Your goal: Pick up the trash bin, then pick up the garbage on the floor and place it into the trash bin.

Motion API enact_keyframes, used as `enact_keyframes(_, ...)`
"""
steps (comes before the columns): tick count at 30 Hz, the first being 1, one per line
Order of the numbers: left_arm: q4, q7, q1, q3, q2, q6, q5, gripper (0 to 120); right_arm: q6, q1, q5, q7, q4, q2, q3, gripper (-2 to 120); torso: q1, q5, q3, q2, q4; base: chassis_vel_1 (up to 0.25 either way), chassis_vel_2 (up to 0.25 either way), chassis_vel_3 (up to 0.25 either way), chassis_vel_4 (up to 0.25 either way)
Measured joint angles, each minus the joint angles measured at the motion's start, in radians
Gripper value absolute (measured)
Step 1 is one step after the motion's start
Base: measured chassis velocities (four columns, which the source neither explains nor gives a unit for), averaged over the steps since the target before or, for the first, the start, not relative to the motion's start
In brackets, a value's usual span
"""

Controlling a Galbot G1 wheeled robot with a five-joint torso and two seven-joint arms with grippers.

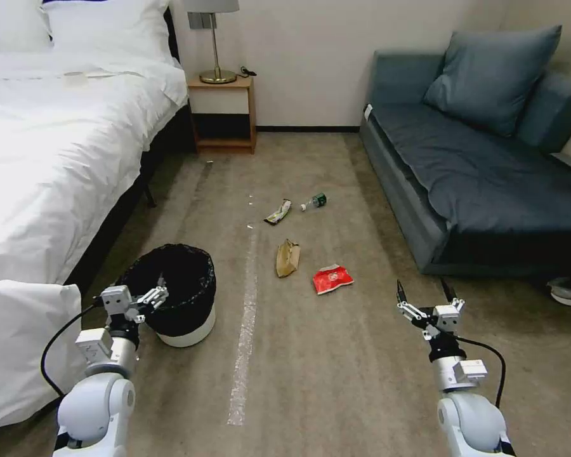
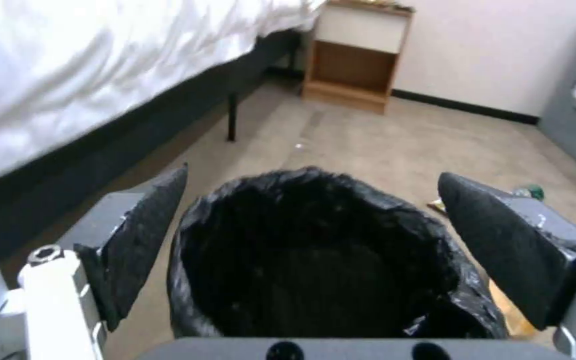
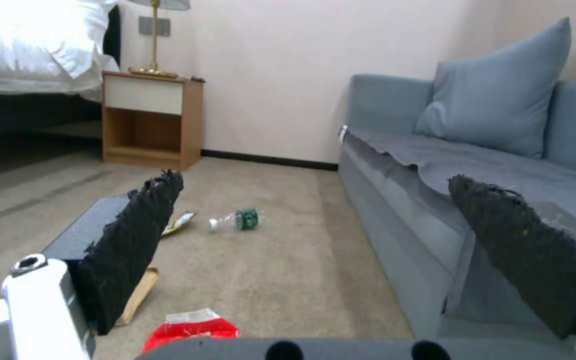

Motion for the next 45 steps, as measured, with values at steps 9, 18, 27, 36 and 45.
enact_keyframes(9,-0.006,-0.198,-0.023,0.027,-0.01,0.057,-0.16,100,0.015,-0.006,-0.004,-0.011,-0.007,0.006,0.0,100,0.0,0.0,0.0,0.0,0.0001,0.0,0.0,0.0,0.0)
enact_keyframes(18,0.013,-0.372,-0.081,0.029,-0.015,0.108,-0.291,100,0.029,-0.008,-0.01,-0.012,-0.024,0.014,0.0,100,0.0,-0.0001,0.0,0.0,0.0001,0.0,0.0,0.0,0.0)
enact_keyframes(27,0.04,-0.458,-0.137,0.016,-0.01,0.143,-0.388,100,0.039,-0.012,-0.018,-0.015,-0.028,0.023,-0.001,100,0.0,-0.0001,0.0,0.0,0.0,0.0,0.0,0.0,0.0)
enact_keyframes(36,0.074,-0.507,-0.168,-0.004,0.0,0.175,-0.443,100,0.048,-0.021,-0.022,-0.018,-0.029,0.027,0.002,100,0.0,-0.0001,0.0,0.0,0.0,0.0,0.0,0.0,0.0)
enact_keyframes(45,0.111,-0.521,-0.197,-0.009,0.008,0.18,-0.466,100,0.062,-0.027,-0.026,-0.026,-0.029,0.029,0.002,100,0.0,0.0,0.0,0.0,0.0001,0.0,0.0,0.0,0.0)
